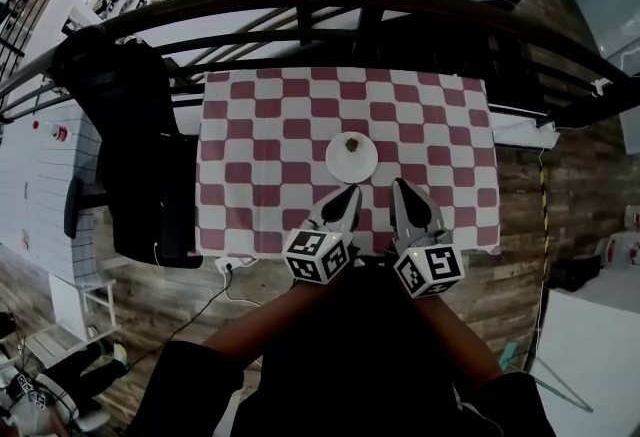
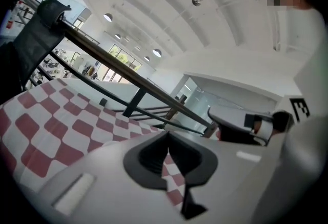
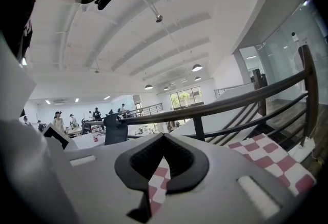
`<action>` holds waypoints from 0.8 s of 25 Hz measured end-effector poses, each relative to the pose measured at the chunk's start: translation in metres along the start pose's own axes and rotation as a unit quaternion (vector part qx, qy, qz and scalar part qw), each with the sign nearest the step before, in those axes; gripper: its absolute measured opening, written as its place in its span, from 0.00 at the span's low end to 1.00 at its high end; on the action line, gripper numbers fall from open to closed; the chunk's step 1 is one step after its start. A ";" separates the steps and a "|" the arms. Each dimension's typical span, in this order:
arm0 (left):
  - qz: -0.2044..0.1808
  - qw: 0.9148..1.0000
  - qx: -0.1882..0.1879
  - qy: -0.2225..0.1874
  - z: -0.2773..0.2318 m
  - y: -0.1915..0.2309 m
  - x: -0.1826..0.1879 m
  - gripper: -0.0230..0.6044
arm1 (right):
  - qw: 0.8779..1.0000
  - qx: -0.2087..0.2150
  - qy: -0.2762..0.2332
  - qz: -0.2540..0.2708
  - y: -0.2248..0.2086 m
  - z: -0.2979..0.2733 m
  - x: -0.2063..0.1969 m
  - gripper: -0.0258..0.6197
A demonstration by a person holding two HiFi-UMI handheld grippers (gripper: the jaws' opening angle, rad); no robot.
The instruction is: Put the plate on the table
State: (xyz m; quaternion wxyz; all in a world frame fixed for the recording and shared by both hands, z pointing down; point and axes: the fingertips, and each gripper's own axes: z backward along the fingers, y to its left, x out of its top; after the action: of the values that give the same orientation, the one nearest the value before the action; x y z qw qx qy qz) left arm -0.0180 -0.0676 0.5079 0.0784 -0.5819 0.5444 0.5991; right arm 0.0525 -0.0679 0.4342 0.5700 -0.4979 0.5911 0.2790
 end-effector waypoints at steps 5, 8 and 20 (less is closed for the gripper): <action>-0.052 0.998 -0.014 -0.015 -0.002 -0.021 0.014 0.05 | 1.000 -0.012 0.011 0.012 -0.005 0.004 -0.001 0.04; -0.092 0.995 -0.019 -0.023 -0.003 -0.035 0.021 0.05 | 1.000 -0.016 0.014 0.014 -0.007 0.007 -0.002 0.04; -0.166 0.985 -0.022 -0.047 -0.003 -0.060 0.034 0.05 | 0.998 -0.013 0.034 0.049 0.006 0.010 -0.011 0.04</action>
State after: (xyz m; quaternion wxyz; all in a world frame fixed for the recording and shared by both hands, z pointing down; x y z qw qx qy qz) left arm 0.0173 -0.0640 0.4485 0.1895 -0.6367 0.4225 0.6166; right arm 0.0491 -0.0538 0.4415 0.5283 -0.4848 0.6305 0.2970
